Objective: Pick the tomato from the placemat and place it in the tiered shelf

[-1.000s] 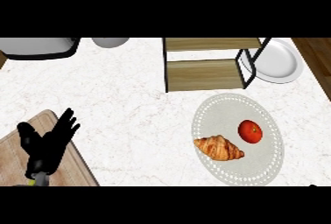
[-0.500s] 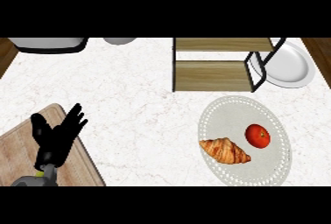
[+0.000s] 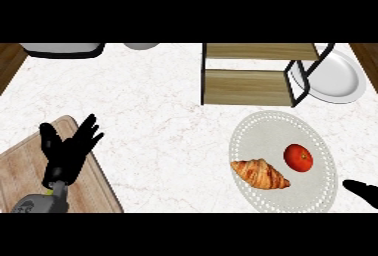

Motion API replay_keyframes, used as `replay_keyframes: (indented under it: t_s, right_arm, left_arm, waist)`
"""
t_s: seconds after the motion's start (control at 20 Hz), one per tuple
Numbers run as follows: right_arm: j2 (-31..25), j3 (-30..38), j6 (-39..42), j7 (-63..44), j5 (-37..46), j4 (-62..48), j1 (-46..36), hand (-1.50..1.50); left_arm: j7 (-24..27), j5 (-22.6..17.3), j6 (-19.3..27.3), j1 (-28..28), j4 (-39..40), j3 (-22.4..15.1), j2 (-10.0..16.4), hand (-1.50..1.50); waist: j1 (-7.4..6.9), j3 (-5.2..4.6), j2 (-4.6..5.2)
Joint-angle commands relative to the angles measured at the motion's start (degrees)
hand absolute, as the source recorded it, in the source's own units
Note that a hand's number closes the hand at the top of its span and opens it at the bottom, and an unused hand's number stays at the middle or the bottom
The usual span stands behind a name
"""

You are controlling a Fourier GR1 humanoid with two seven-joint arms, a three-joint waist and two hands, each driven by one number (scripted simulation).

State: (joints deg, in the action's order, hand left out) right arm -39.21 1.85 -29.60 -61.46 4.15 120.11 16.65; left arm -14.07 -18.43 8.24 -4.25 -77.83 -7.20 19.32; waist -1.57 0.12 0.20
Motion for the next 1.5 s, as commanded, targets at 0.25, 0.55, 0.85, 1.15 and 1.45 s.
replay_keyframes:
  t_s: [0.25,0.55,0.85,1.15,1.45]
  right_arm:
    - [0.81,-7.89,4.38,-18.18,4.34,-8.24,-15.46,-1.5]
    - [2.34,-11.26,5.61,-22.42,6.23,-13.19,-19.47,-1.5]
    - [6.04,-12.19,4.87,-18.67,9.99,-17.91,-18.37,-1.5]
    - [10.33,-14.19,4.95,-23.32,15.33,-22.69,-24.46,-1.5]
    - [14.64,-14.89,5.74,-22.51,18.77,-27.75,-25.77,-1.5]
  left_arm:
    - [-0.44,-0.33,-1.88,0.32,1.75,1.63,0.44,0.0]
    - [1.26,0.63,-1.47,0.39,3.55,1.57,-1.22,0.0]
    - [0.77,1.67,-0.91,-0.65,4.58,2.3,-1.4,0.0]
    - [0.1,0.83,-2.65,2.01,1.08,2.63,-0.55,0.0]
    - [-0.69,1.45,-2.32,1.12,1.41,2.83,-1.12,0.0]
  waist:
    - [0.31,-0.22,0.03]
    - [0.66,-0.29,0.05]
    - [1.58,-0.2,-0.07]
    - [0.6,-0.22,-0.08]
    - [0.88,-0.19,-0.12]
